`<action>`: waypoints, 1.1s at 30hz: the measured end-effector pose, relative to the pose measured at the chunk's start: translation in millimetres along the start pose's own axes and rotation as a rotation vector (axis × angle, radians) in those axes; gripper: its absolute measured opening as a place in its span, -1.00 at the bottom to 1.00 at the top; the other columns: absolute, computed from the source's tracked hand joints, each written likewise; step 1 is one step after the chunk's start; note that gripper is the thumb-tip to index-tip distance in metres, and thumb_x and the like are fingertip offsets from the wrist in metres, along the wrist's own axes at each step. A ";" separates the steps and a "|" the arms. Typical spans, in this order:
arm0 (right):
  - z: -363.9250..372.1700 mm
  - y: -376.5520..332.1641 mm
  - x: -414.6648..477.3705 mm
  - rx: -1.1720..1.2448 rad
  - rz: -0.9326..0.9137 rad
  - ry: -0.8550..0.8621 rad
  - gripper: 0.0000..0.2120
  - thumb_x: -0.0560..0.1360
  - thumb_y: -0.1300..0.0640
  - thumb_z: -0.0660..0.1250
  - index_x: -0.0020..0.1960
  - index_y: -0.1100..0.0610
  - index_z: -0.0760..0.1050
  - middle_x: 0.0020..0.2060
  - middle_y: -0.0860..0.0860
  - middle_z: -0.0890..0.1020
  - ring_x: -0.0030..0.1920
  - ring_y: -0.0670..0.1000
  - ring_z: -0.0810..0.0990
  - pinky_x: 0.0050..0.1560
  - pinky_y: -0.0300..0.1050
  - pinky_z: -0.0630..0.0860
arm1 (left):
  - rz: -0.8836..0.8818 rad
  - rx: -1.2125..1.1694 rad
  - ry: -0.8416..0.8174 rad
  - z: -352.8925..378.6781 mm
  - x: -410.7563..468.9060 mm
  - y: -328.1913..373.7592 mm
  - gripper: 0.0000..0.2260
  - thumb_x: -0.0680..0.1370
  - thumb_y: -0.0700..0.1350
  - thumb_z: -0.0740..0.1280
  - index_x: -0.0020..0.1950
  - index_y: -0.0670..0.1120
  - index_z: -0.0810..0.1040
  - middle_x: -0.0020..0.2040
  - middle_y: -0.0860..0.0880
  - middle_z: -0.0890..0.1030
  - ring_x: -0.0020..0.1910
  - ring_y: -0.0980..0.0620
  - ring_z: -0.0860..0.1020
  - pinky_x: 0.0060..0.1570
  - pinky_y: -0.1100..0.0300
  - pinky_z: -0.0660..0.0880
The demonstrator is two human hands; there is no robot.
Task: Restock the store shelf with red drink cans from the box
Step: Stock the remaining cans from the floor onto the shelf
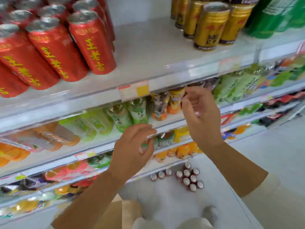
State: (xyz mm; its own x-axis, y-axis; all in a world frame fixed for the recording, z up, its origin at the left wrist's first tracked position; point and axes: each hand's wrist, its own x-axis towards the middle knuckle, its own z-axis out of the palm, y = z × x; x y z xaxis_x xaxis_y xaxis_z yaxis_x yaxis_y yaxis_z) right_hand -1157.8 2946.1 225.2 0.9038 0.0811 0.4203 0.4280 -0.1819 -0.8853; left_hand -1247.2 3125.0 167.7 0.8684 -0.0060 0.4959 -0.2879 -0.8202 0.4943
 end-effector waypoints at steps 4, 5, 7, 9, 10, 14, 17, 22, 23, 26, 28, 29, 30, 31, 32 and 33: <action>-59.0 106.2 -66.9 -0.175 0.435 -0.061 -0.79 0.57 0.20 0.28 0.05 -0.11 0.46 -0.11 -0.12 0.58 -0.18 -0.26 0.51 -0.23 -0.46 0.39 | -0.228 -0.079 -0.300 101.6 -39.2 -12.4 -0.72 0.50 0.00 0.22 0.12 0.03 0.64 0.16 0.08 0.59 0.07 0.09 0.58 0.03 0.21 0.52; -72.6 132.5 -84.2 -0.209 0.525 -0.070 -0.79 0.57 0.18 0.27 0.05 -0.13 0.45 -0.09 -0.11 0.59 -0.18 -0.28 0.51 -0.22 -0.47 0.39 | -0.279 -0.090 -0.378 128.3 -51.3 -15.8 -0.71 0.49 0.01 0.21 0.12 0.03 0.63 0.14 0.08 0.58 0.03 0.08 0.59 -0.01 0.15 0.55; -95.5 185.0 -118.8 -0.270 0.703 -0.071 -0.82 0.57 0.16 0.25 0.04 -0.13 0.46 -0.12 -0.15 0.58 -0.23 -0.31 0.51 -0.24 -0.45 0.37 | -0.371 -0.104 -0.541 180.5 -78.9 -21.6 -0.66 0.47 0.02 0.18 0.14 -0.01 0.61 0.12 0.02 0.58 -0.01 0.00 0.62 -0.04 0.06 0.57; -113.3 236.4 -153.3 -0.271 0.897 -0.060 -0.85 0.57 0.16 0.24 0.07 -0.06 0.48 -0.15 -0.07 0.56 -0.33 -0.25 0.51 -0.34 -0.43 0.39 | -0.474 -0.079 -0.695 230.6 -110.5 -27.9 -0.68 0.46 -0.02 0.24 0.16 -0.04 0.59 0.10 -0.04 0.58 -0.02 -0.06 0.63 -0.02 0.05 0.55; -119.7 265.7 -171.4 -0.287 0.977 -0.069 -0.84 0.57 0.15 0.23 0.10 -0.02 0.49 -0.13 -0.02 0.56 -0.32 -0.21 0.52 -0.35 -0.40 0.42 | -0.528 -0.070 -0.762 256.1 -127.5 -33.4 -0.70 0.47 -0.07 0.30 0.19 -0.03 0.59 0.10 -0.03 0.58 -0.03 -0.05 0.62 -0.02 0.09 0.52; -136.8 390.9 -247.8 -0.433 1.192 -0.180 -0.74 0.53 0.09 0.24 0.20 -0.05 0.48 0.06 -0.03 0.57 0.05 0.02 0.56 0.10 -0.05 0.50 | -0.704 -0.033 -0.983 362.6 -196.5 -60.9 -0.65 0.53 -0.11 0.38 0.31 0.04 0.51 0.25 0.01 0.53 -0.01 0.07 0.54 0.06 0.14 0.48; -133.3 479.8 -299.8 -0.465 1.304 -0.285 -0.65 0.54 0.08 0.25 0.32 -0.06 0.42 0.15 -0.02 0.54 0.12 0.02 0.54 0.16 -0.03 0.48 | -0.784 -0.001 -1.101 444.8 -242.2 -85.9 -0.60 0.55 -0.07 0.36 0.38 0.04 0.44 0.27 -0.02 0.48 0.13 0.05 0.53 0.05 0.22 0.38; -99.1 617.6 -370.8 -0.545 1.332 -0.453 -0.45 0.53 0.00 0.27 0.48 -0.13 0.20 0.23 0.00 0.45 0.15 0.04 0.50 0.10 -0.02 0.47 | -0.800 -0.006 -1.126 575.5 -310.8 -139.8 -0.47 0.54 0.00 0.37 0.48 0.02 0.31 0.35 -0.05 0.44 0.21 -0.01 0.52 0.15 0.13 0.42; -88.9 642.8 -381.1 -0.553 1.331 -0.476 -0.41 0.53 0.00 0.28 0.50 -0.13 0.15 0.21 0.01 0.43 0.14 0.05 0.49 0.07 -0.04 0.45 | -0.791 -0.011 -1.109 600.3 -322.1 -152.5 -0.43 0.53 0.02 0.38 0.50 0.02 0.28 0.38 -0.05 0.42 0.23 -0.02 0.52 0.19 0.07 0.47; -58.0 708.0 -408.4 -0.530 1.301 -0.454 -0.29 0.50 -0.01 0.35 0.53 -0.14 0.06 0.33 0.07 0.38 0.28 0.11 0.45 0.23 0.00 0.42 | -0.765 -0.020 -1.041 666.7 -349.3 -190.5 -0.31 0.51 0.05 0.43 0.56 0.00 0.19 0.44 -0.08 0.37 0.28 -0.07 0.51 0.24 -0.05 0.48; -38.9 739.3 -423.6 -0.500 1.283 -0.380 -0.24 0.49 0.02 0.40 0.54 -0.14 0.05 0.43 0.05 0.29 0.34 0.10 0.41 0.27 -0.01 0.39 | -0.730 -0.030 -0.994 702.3 -361.1 -211.5 -0.22 0.48 0.04 0.47 0.59 -0.01 0.12 0.48 -0.10 0.33 0.36 -0.12 0.45 0.31 -0.09 0.44; -31.1 750.3 -428.9 -0.512 1.275 -0.339 -0.24 0.47 0.04 0.41 0.53 -0.12 0.06 0.45 0.03 0.25 0.34 0.11 0.42 0.25 -0.02 0.40 | -0.701 -0.040 -0.970 717.3 -365.8 -219.1 -0.18 0.47 0.03 0.49 0.59 -0.02 0.10 0.50 -0.10 0.32 0.41 -0.13 0.40 0.34 -0.09 0.40; -24.2 759.4 -434.4 -0.539 1.269 -0.293 -0.24 0.46 0.06 0.42 0.52 -0.11 0.08 0.44 0.04 0.23 0.32 0.12 0.44 0.23 -0.01 0.41 | -0.670 -0.049 -0.950 730.1 -368.7 -223.9 -0.16 0.45 0.02 0.51 0.59 -0.04 0.10 0.51 -0.10 0.32 0.45 -0.12 0.36 0.38 -0.08 0.37; -18.5 765.6 -439.0 -0.573 1.268 -0.252 -0.25 0.46 0.07 0.42 0.51 -0.10 0.09 0.42 0.04 0.24 0.29 0.14 0.47 0.21 0.01 0.43 | -0.649 -0.053 -0.935 740.8 -371.6 -226.2 -0.16 0.44 0.01 0.52 0.58 -0.05 0.12 0.52 -0.10 0.32 0.47 -0.11 0.33 0.40 -0.05 0.35; -14.1 770.2 -443.7 -0.597 1.275 -0.220 -0.25 0.46 0.08 0.42 0.50 -0.10 0.08 0.39 0.04 0.26 0.27 0.15 0.49 0.19 0.04 0.44 | -0.646 -0.051 -0.925 749.7 -374.1 -226.8 -0.16 0.43 0.00 0.53 0.58 -0.06 0.14 0.51 -0.10 0.33 0.47 -0.11 0.34 0.39 -0.03 0.35; -10.6 773.3 -448.0 -0.606 1.281 -0.196 -0.25 0.46 0.09 0.41 0.50 -0.12 0.06 0.38 0.04 0.29 0.24 0.15 0.50 0.16 0.05 0.45 | -0.656 -0.049 -0.910 756.9 -375.8 -226.0 -0.16 0.42 0.00 0.54 0.56 -0.06 0.15 0.50 -0.09 0.36 0.45 -0.10 0.36 0.37 -0.01 0.37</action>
State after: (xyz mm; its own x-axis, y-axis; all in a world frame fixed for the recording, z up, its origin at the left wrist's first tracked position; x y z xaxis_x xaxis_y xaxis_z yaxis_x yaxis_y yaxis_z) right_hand -1231.8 2758.7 -645.5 0.6658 -0.3329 -0.6678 -0.6918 -0.6106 -0.3854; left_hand -1202.8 2879.7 -670.8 0.8235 -0.0134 -0.5671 0.3354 -0.7947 0.5059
